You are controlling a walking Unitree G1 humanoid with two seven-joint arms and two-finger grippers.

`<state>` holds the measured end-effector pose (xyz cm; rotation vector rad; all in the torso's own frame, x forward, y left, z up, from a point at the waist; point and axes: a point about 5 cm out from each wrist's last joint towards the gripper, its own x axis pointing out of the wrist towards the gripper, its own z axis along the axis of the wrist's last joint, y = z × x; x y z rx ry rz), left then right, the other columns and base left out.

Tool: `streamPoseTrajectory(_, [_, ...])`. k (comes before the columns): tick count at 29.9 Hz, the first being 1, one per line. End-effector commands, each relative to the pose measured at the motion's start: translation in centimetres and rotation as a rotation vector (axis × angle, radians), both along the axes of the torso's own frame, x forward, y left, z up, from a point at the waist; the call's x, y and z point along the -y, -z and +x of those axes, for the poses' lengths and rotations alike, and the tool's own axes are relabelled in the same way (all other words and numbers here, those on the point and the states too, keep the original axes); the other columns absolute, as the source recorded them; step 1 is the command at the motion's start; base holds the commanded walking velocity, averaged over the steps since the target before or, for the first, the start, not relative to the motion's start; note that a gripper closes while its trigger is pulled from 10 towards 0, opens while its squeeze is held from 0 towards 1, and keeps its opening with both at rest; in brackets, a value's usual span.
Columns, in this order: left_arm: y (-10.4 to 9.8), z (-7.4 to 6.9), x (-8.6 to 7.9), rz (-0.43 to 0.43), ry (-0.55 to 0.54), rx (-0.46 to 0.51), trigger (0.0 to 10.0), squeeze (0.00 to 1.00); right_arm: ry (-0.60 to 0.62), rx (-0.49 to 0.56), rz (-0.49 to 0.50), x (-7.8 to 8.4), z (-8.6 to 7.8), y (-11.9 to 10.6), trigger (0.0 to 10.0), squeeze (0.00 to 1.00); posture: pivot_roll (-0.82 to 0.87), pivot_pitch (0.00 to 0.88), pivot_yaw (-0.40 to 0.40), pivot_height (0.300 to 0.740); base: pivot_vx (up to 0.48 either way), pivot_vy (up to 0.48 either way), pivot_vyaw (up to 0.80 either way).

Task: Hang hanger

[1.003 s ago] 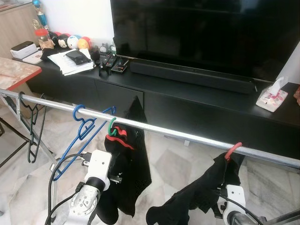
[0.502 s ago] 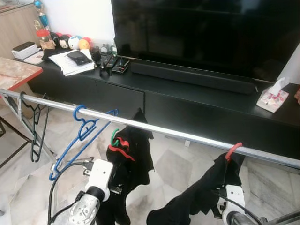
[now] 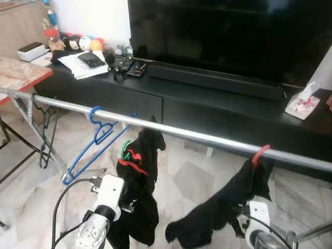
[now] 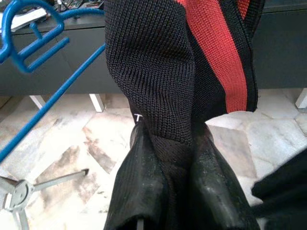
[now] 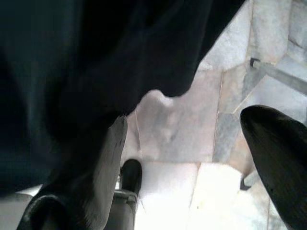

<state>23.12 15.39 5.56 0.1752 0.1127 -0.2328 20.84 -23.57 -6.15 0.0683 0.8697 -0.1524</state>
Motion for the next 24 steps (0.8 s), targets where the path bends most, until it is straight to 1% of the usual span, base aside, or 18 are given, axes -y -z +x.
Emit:
streamPoseTrajectory(1, [-0.68, 0.13, 0.16, -0.004, 0.003, 0.042, 10.0, 0.0, 0.009, -0.007, -0.001, 0.12, -0.2, 0.09, 10.0, 0.0, 0.0, 0.0, -0.034, 0.716, -0.334, 0.0, 0.0])
streamPoseTrajectory(24, [-0.83, 0.27, 0.22, -0.006, -0.002, 0.045, 10.0, 0.0, 0.012, -0.005, -0.002, 0.13, -0.1, 0.04, 10.0, 0.0, 0.0, 0.0, -0.033, 0.716, -0.344, 0.0, 0.0])
